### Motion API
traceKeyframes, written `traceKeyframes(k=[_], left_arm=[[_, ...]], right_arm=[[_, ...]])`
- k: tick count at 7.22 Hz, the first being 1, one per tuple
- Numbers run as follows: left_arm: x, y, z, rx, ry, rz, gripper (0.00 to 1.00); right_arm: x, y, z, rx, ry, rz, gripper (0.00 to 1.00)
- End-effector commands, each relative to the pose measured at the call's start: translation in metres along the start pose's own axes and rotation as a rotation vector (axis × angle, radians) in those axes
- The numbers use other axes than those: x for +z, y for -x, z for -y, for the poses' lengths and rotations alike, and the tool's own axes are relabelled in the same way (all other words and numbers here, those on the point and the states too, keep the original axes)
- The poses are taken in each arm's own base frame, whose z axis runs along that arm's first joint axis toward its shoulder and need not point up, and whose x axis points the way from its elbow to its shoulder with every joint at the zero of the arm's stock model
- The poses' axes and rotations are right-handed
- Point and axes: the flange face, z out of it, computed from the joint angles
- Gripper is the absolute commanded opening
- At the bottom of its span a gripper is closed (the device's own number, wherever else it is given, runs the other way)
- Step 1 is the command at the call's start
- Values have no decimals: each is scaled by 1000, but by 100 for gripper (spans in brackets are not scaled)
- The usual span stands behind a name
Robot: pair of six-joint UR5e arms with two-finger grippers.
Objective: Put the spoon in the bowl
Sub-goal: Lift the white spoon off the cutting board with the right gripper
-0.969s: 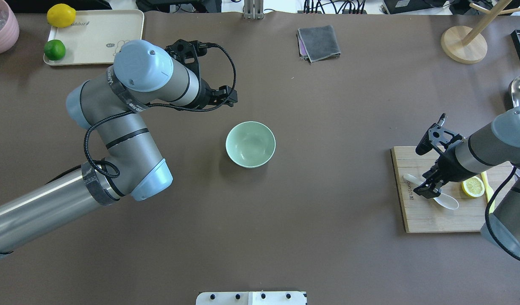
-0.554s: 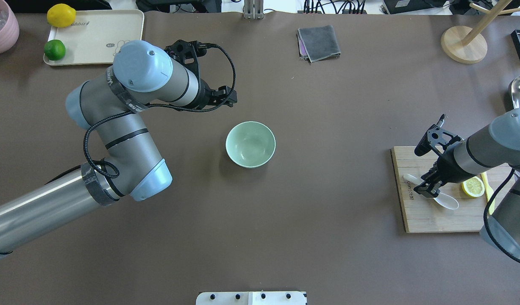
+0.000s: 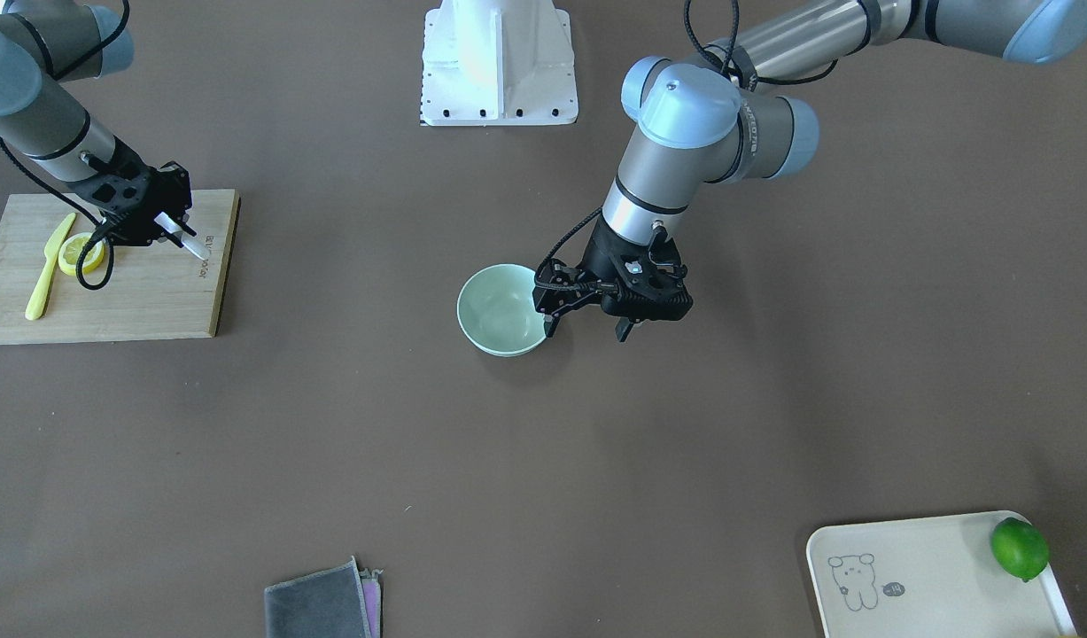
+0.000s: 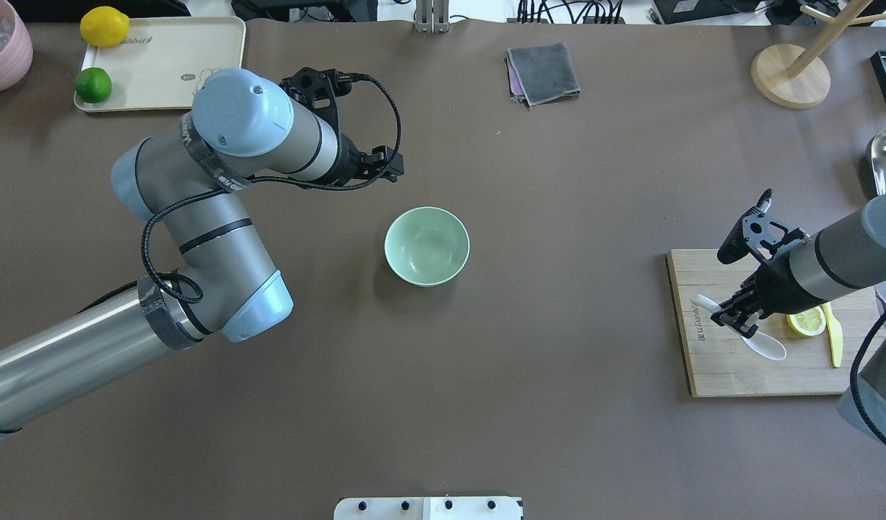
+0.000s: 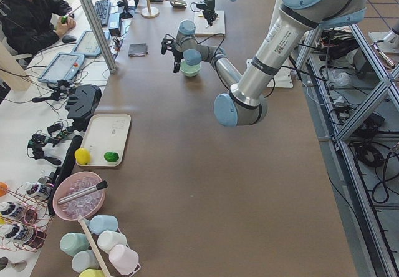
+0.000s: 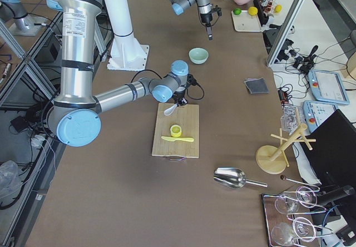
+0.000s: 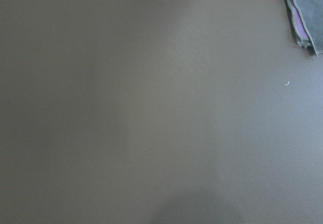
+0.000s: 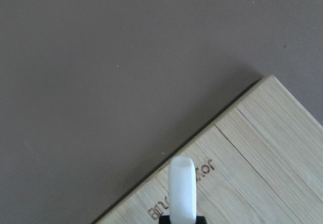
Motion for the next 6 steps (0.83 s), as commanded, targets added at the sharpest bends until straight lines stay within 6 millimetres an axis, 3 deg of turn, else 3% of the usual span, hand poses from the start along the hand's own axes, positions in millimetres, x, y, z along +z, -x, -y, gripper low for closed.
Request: traceKeyframes(k=[1,2,3,4,6], left_arm=[[-5,12,17,41,-22,25,98],[-10,59,35,161,-42,71,98],[-24,94,49,201,-75,93,98],[-52,143,78,170,-135,103,98],[-57,220,98,169,-161,188,98]], right_arm=[[-23,22,47,71,-88,20,0],[-35,39,89,176,-146,49,0],[-44,58,126,303,-168,74,0],[-62,77,168,351,-184,78,0],[-85,101,242,469,-254,55,0]])
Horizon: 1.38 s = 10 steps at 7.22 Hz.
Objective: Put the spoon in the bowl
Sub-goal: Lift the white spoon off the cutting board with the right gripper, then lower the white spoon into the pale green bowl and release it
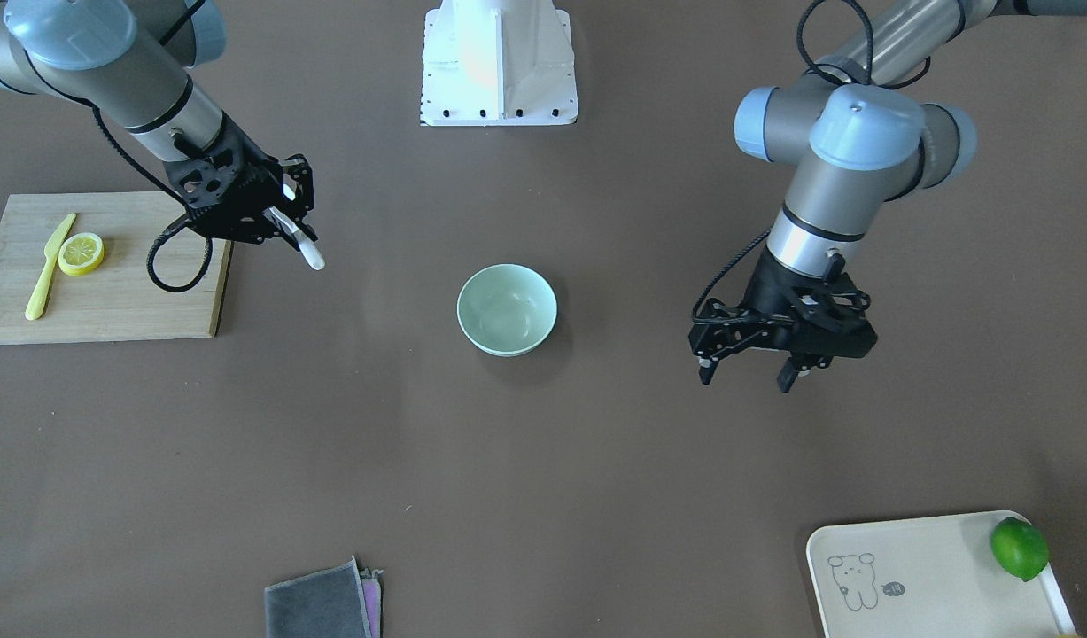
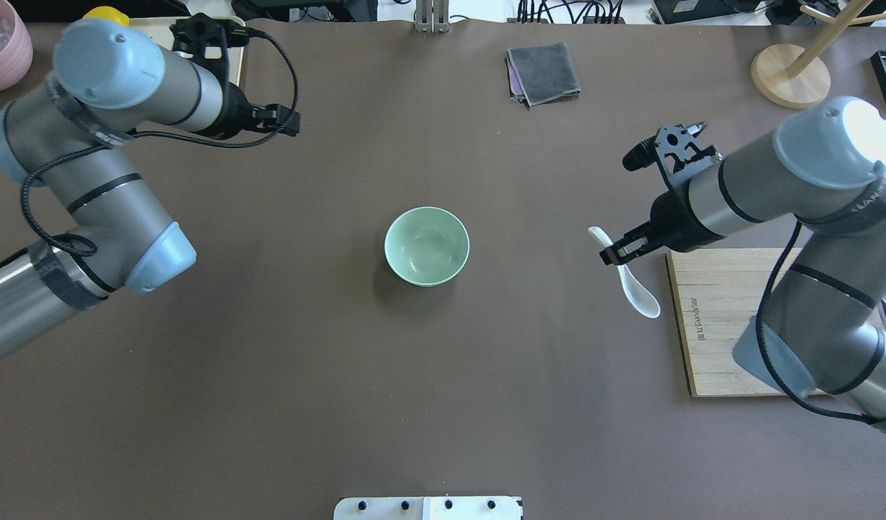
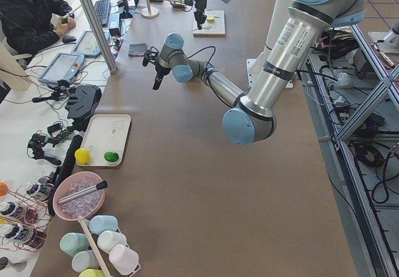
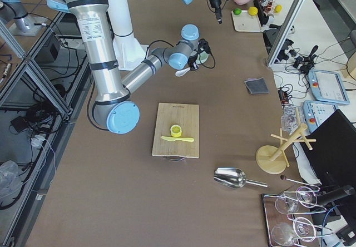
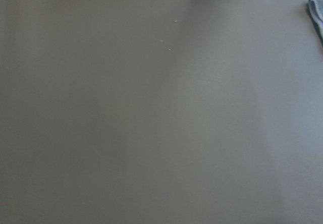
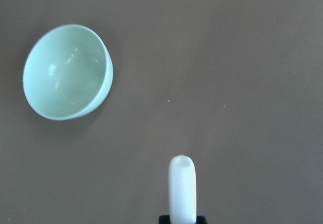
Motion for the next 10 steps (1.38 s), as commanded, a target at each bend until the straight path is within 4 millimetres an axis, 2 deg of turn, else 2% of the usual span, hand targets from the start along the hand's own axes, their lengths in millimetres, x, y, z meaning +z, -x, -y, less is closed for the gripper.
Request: traceKeyframes(k=[1,2,3,4,5,7,9,10], left_arm=[[-7,82,13,-19,-32,79,98],[-15,113,18,-13,-46,99,98],[-14,135,12,41,-44,117,98],[-17,158,10,91,-39,144,98],[-20,174,8,149,-31,164,98],[-20,192,10,165,-23,187,98],[-14,200,10,187,-9,201,98],[-13,199,10,188,-8,200,98]], right_arm=[[16,58,81,138,-86,-35,0],[35,73,114,206,-107,-59,0],[59,80,141,269,-123,-103,0],[74,98,149,290,-126,-112,0],[90,112,146,302,-141,-133,0],[137,142,120,291,-171,-172,0],[169,139,113,281,-186,-160,0],[175,140,111,276,-184,-153,0]])
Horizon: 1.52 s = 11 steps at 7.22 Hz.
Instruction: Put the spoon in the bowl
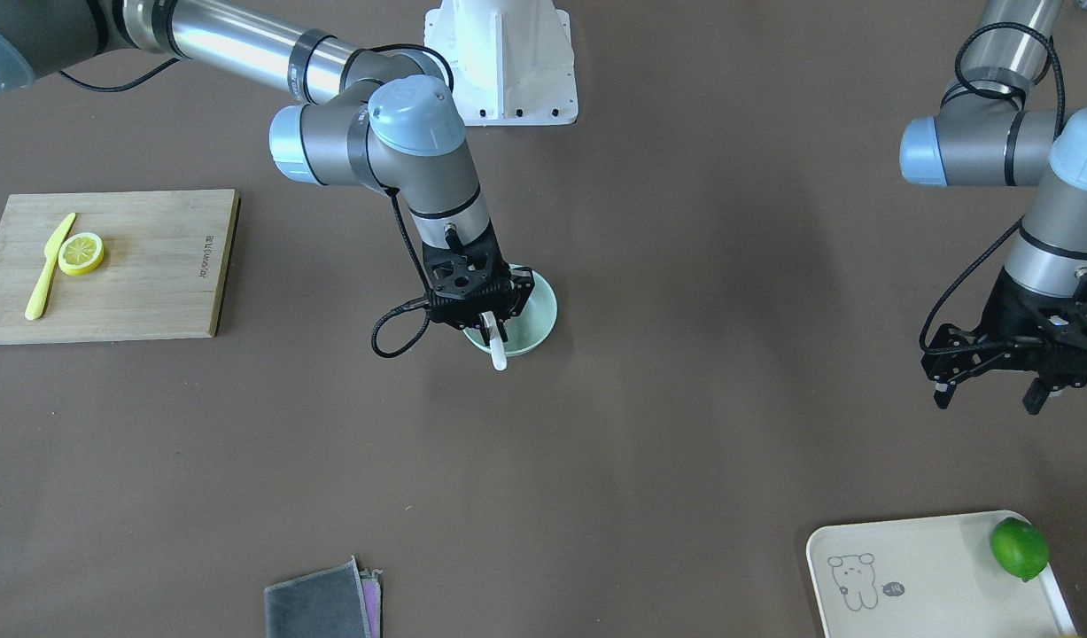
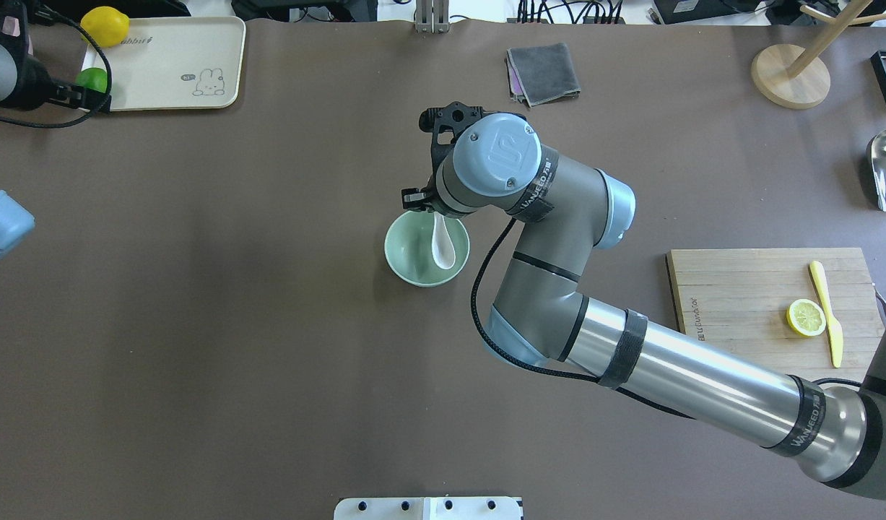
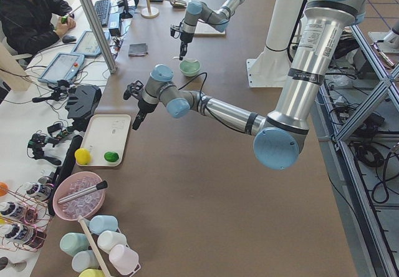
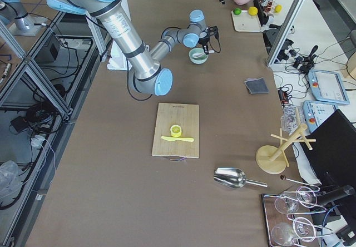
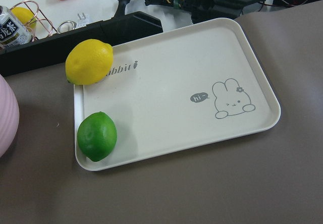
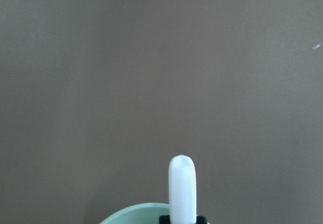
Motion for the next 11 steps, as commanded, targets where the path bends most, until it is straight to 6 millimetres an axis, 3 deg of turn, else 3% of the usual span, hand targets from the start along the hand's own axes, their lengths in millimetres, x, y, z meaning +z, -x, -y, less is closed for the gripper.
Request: traceKeyframes(k=[1,2,3,4,5,6,7,8,9,10,11], left_arm=[[2,0,-1,6,3,1,98],[1,0,0,5,1,1,98],[1,0,0,5,1,1,98],[1,0,1,5,2,0,98],[2,1,-1,4,4,1,98],[1,2,-2,6,9,2,98],[1,6,-2,46,14,12,98],[-6,35,-1,34,7,38,98],[-16,71,-16,-11,53,-7,98],[-36,114,-18,-36,68,-40,98],[-46,158,-35,13,81,-23,98]], right_arm=[[11,4,-8,-3,-2,16,0],[2,11,-6,14,-7,37,99],[-12,24,5,28,-10,59,100],[-20,24,12,30,-8,72,100],[-36,8,31,36,31,102,100],[-65,-40,78,64,74,118,100],[-94,-113,108,-18,111,106,100],[-118,-197,113,-106,110,52,100],[-134,-291,119,-203,119,-17,100],[-138,-357,114,-266,126,-76,100],[-139,-408,96,-249,122,-101,100]])
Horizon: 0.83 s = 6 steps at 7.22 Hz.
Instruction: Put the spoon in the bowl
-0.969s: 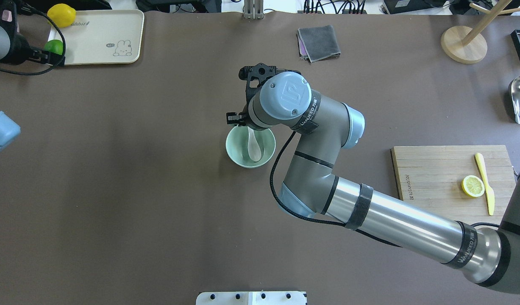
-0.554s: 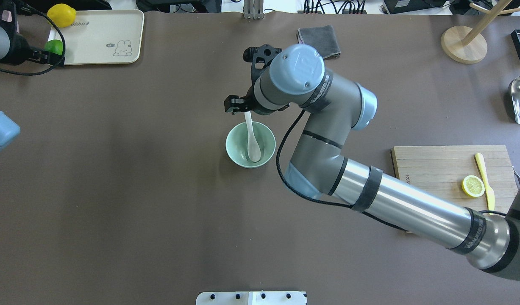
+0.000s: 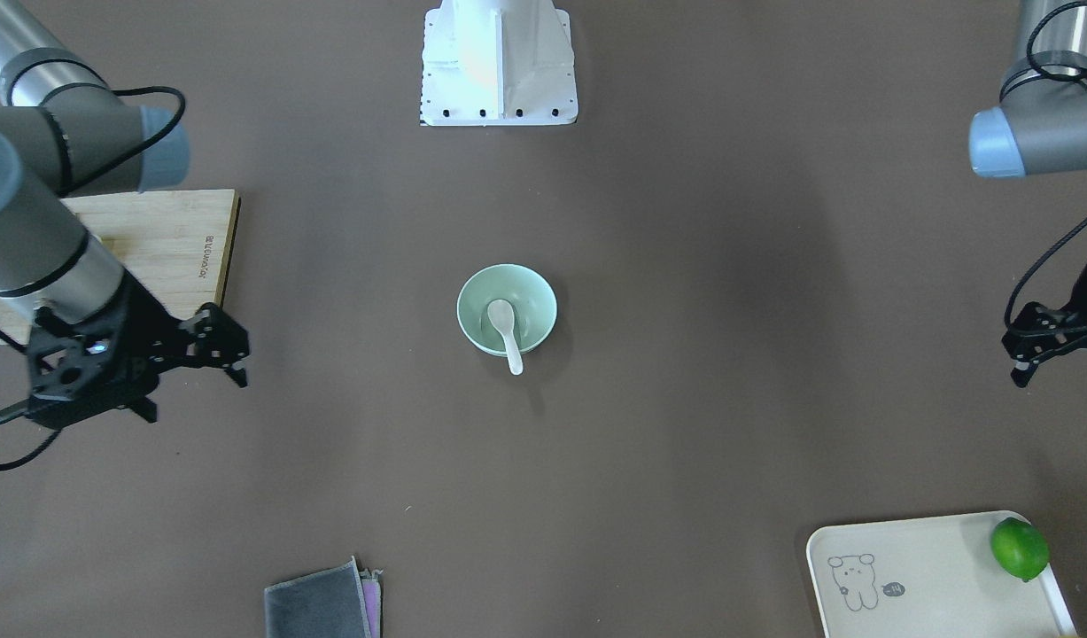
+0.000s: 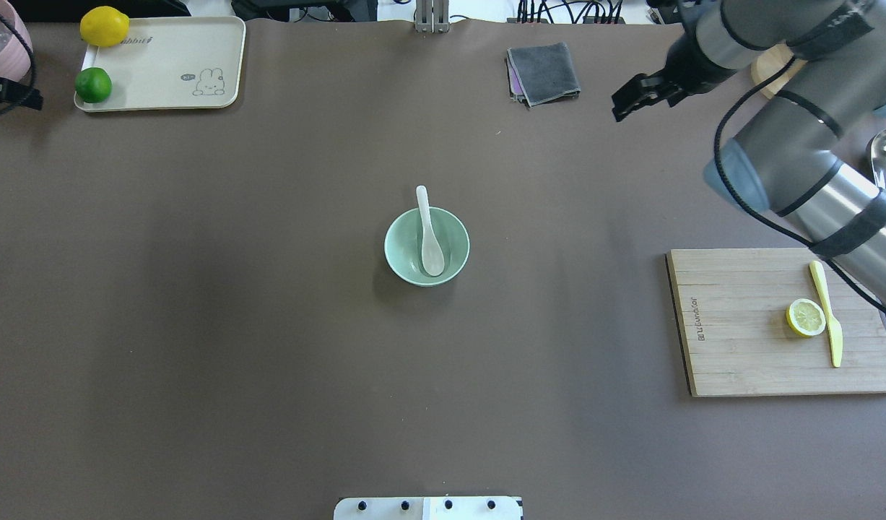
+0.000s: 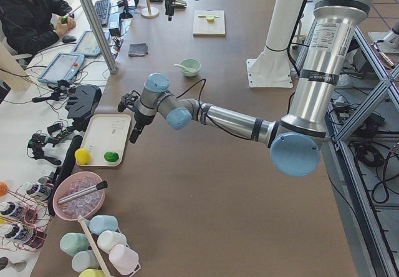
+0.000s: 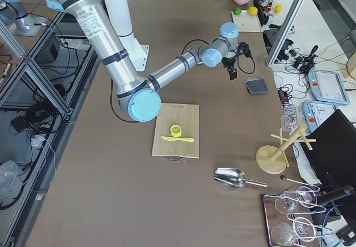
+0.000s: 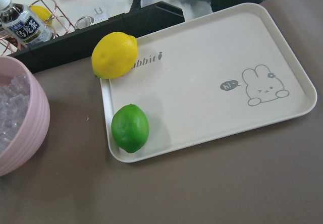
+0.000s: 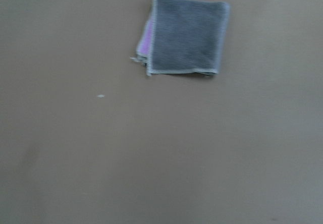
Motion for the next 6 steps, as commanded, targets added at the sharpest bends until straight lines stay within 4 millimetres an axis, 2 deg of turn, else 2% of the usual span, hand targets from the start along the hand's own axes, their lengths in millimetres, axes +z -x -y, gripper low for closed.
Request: traceKeyframes(k=[1,2,3,4,5,6], left_arm=[[-25,90,-35,96,29,29,98],[-31,120,-53,110,61,50,98],[-33,146,-80,139,91,52,98],[-45,164,-83,126,88,42,98],[-57,174,-83,22,151,-70,98],[-67,178,-87,-39,183,-127,98]], right_arm=[[-17,-112,-45,38,7,-56,100],[-26,-156,-62,48,48,-24,100],[-31,-210,-88,-14,87,-35,100],[-31,-248,-115,-24,157,-74,100],[-39,-276,-132,58,210,-92,100],[-41,-307,-161,136,237,-92,100]])
